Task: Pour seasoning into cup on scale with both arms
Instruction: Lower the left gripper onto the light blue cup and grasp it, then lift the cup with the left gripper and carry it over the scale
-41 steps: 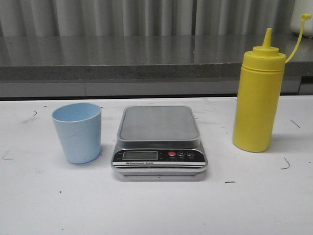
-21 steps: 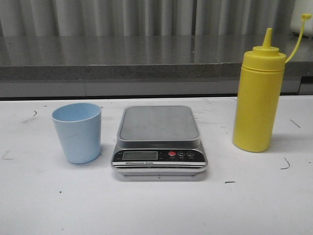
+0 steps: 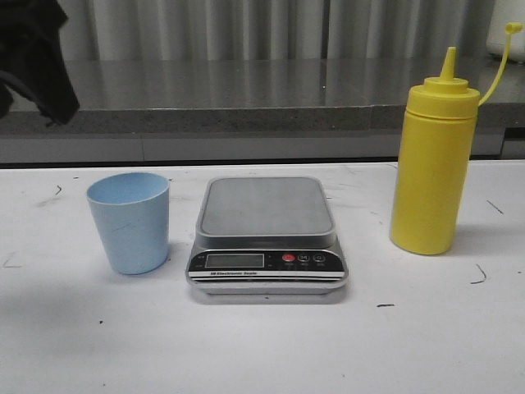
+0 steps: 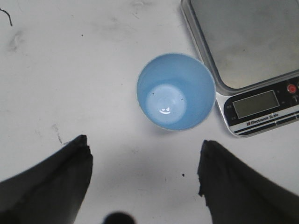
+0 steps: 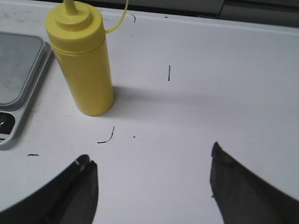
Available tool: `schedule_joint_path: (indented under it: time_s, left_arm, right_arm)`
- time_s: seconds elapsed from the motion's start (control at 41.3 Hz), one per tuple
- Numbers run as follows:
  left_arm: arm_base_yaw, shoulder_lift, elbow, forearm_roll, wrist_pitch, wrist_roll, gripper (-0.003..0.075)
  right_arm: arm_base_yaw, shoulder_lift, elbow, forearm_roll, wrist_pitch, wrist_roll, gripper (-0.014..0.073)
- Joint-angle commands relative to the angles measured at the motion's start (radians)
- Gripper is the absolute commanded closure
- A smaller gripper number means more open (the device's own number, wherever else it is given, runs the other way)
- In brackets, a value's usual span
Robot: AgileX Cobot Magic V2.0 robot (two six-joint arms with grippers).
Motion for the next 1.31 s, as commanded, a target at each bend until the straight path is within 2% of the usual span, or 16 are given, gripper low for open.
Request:
schedule_joint_path:
  time_s: [0.0,0.484,0.581,0.774,0.968,1.138,1.283]
  left_arm:
    - [-0.009,0.060,-0.086,-0.010,0.009,0.000,0.0247]
    - [-0.009,0.384,-0.261,-0.008,0.022,0.000,0.0258]
    - [-0.009,0.414,-0.278,-0.010,0.028,0.000,0.0339]
    - [-0.009,0.418,-0.285,-0.010,0.026,0.000,0.0575]
    - [-0.009,0.399,-0.285,-0.011,0.028,0.000,0.0741]
    - [-0.027,0.335,-0.309,-0.014,0.048,0.000,0.0740]
    - [-0.058,0.308,-0.389,-0.026,0.092,0.000,0.0740]
  right_arm:
    - [-0.001,0.006,-0.032,-0.009,-0.058,-0.003,0.0065]
    - [-0.001,0.006,-0.032,-0.009,-0.058,-0.003,0.0065]
    - [-0.001,0.006,-0.032,-0.009,-0.058,-0.003,0.0065]
    - [-0.001,0.006,-0.032,-0.009,-0.058,-0.003,0.0065]
    - [-0.001,0.006,-0.032,-0.009,-0.058,-0.003,0.0065]
    - [-0.001,0.006,-0.032,-0.009,-0.058,-0.003,0.0065]
    - [-0.001,0.006,-0.032,-0.009,-0.058,-0.003,0.0065]
